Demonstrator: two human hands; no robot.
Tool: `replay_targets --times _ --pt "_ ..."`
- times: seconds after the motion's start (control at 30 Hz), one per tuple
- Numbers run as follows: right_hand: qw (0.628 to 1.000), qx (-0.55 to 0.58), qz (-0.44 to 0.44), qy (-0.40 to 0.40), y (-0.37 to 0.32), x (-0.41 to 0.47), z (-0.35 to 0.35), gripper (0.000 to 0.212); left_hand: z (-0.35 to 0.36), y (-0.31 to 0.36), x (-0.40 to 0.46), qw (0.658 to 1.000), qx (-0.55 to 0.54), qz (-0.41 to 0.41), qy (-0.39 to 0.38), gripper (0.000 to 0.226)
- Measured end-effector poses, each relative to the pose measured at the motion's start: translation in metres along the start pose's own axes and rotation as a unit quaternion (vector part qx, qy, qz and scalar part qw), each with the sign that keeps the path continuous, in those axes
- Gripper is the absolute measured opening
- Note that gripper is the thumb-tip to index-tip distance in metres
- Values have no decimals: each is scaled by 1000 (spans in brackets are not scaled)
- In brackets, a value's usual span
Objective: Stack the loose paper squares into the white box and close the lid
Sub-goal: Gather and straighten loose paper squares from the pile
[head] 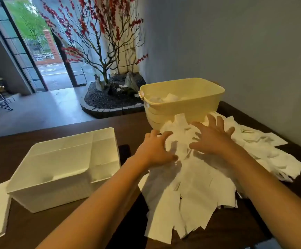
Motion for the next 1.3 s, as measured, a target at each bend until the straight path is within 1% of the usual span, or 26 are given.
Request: replay_targets --times 0.07,0.13,0.2,0.23,0.33,0.43,0.47,0.5,0.57,0.6,0.63,0.67,0.7,0.77,0.83,0.87,0.9,0.97,1.0,1.03,1.07,1.13,1.17,1.2,1.27,1.3 --pt "999 -11 22 -26 11 11 5 87 7 6 19 999 8 -11 -35 89" --pt "998 -2 36 -49 24 21 16 85 19 8 36 997 24 -25 -64 88" --pt "995 19 39 -89 33 28 29 84 32 8 48 996 37 -32 -69 85" --pt "994 31 41 -93 35 31 34 81 38 7 53 997 43 -30 -59 83" --pt "998 27 30 -40 32 35 37 65 43 6 60 999 29 -13 5 73" --pt "998 52 31 26 29 35 35 49 37 8 62 998 -35 7 55 51" --pt "995 82 33 45 30 35 33 43 33 9 60 996 -65 10 68 43" --pt "988 135 40 69 30 35 28 37 27 9 59 991 -107 15 83 34" --pt "955 257 58 134 29 32 13 29 13 11 55 969 -218 24 116 17" --pt "942 288 58 163 27 31 2 29 5 13 52 955 -268 34 124 15" --pt "939 289 45 180 24 30 -9 29 -3 15 49 942 -308 48 122 21" --pt "943 279 24 179 19 29 -19 30 -10 18 47 930 -343 69 109 27" --pt "951 265 1 160 14 27 -26 34 -15 19 45 925 -358 90 95 24" --pt "975 197 -29 102 4 20 -33 45 -21 17 43 933 -340 103 63 12" --pt "989 132 -24 59 -3 11 -30 53 -16 5 45 951 -300 69 23 10" --pt "991 120 -22 51 -6 6 -26 55 -10 -3 46 957 -287 39 4 16" --pt "991 117 -26 58 -11 1 -23 56 -4 -11 46 960 -281 3 -10 28" --pt "988 121 -40 91 -19 -6 -23 55 1 -20 40 958 -276 -67 -35 59" --pt "987 123 -48 90 -20 -8 -23 56 0 -21 34 963 -251 -85 -47 74" --pt "989 123 -55 64 -19 -11 -22 58 -2 -21 29 973 -205 -85 -62 86" --pt "991 114 -62 14 -16 -14 -20 65 -3 -20 25 983 -151 -70 -77 95" --pt "990 73 -71 -95 -8 -20 -17 80 -6 -14 15 995 -31 -25 -95 106" --pt "988 53 -72 -122 -5 -22 -14 81 -3 -11 11 994 22 -4 -108 109" --pt "989 40 -68 -129 -2 -25 -12 80 2 -8 9 990 60 13 -125 112" --pt "991 41 -59 -114 0 -27 -6 76 17 -4 12 983 97 24 -155 115" --pt "991 47 -56 -109 -1 -30 -3 74 25 -4 18 982 106 26 -153 113"
Point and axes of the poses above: each hand's wrist, its own x-axis towards the middle knuckle, its own z-axis out of the palm, y = z × x, the point moved 3 cm from there along x, towards the middle knuckle, and after that the axes turned 2 degrees about -z, right-handed, at the moved point
